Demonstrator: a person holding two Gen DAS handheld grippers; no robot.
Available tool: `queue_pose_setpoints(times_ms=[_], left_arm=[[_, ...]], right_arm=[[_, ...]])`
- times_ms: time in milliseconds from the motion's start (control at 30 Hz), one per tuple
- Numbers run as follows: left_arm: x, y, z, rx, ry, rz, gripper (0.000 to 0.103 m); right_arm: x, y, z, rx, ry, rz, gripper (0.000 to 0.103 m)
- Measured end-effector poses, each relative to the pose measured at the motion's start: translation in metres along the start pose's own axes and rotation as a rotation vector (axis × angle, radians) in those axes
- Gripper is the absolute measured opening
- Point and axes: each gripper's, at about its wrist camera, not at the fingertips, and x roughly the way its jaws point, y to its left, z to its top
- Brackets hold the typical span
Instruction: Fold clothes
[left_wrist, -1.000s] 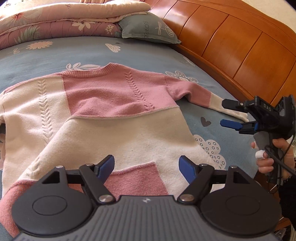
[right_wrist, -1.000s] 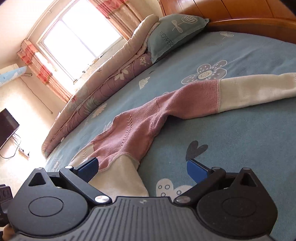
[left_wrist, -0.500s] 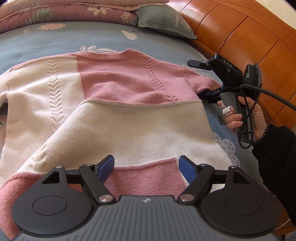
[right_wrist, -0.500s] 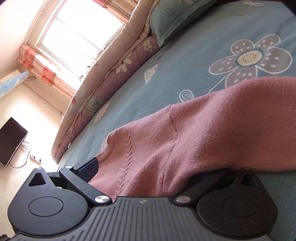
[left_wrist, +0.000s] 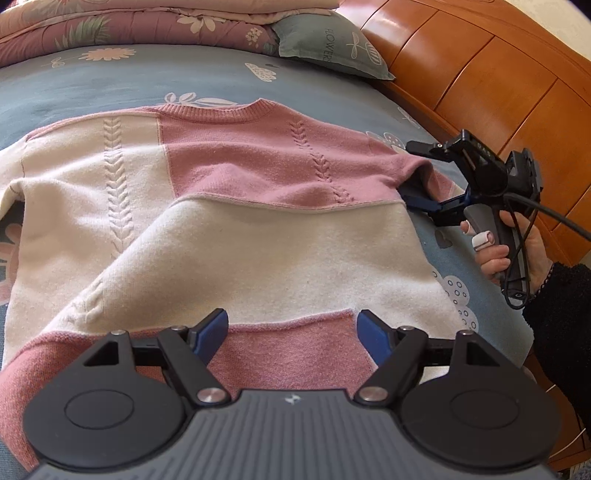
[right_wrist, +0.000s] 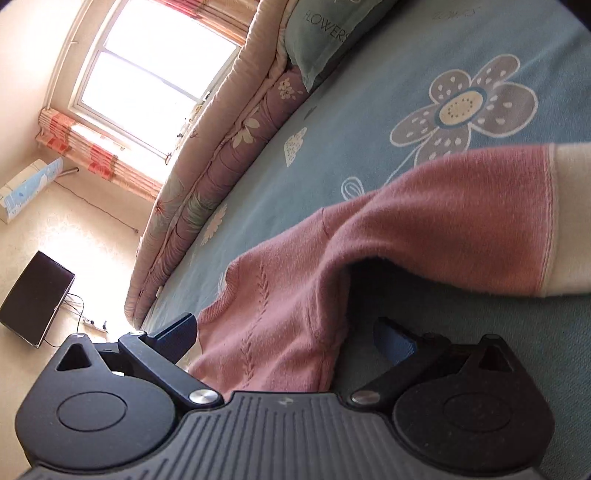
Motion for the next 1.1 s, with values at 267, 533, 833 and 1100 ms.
queue_pose_setpoints(times_ms=[267, 533, 833, 1100], left_arm=[[-0.001, -0.008, -0.002, 0.007, 0.001, -0.004, 0.077], [-0.004, -0.001, -0.007, -0.008, 0.004, -0.005, 0.077], [-0.019, -0.003, -0.009, 0.005, -0.022, 0.000, 0.077], [-0.017, 0.002, -0.013, -0.018, -0.012, -0.007, 0.077]], right_arm=[[0.039, 0.026, -0.006, -0.076, 0.072, 0.036, 0.103], [0.020, 0.037, -0.043, -0.131, 0.226, 0.150, 0.103], [0.027, 0.051, -0.034, -0.086, 0.162, 0.027, 0.103], [0.018, 0.024, -0.014, -0.084, -0.044, -0.045, 0.103]])
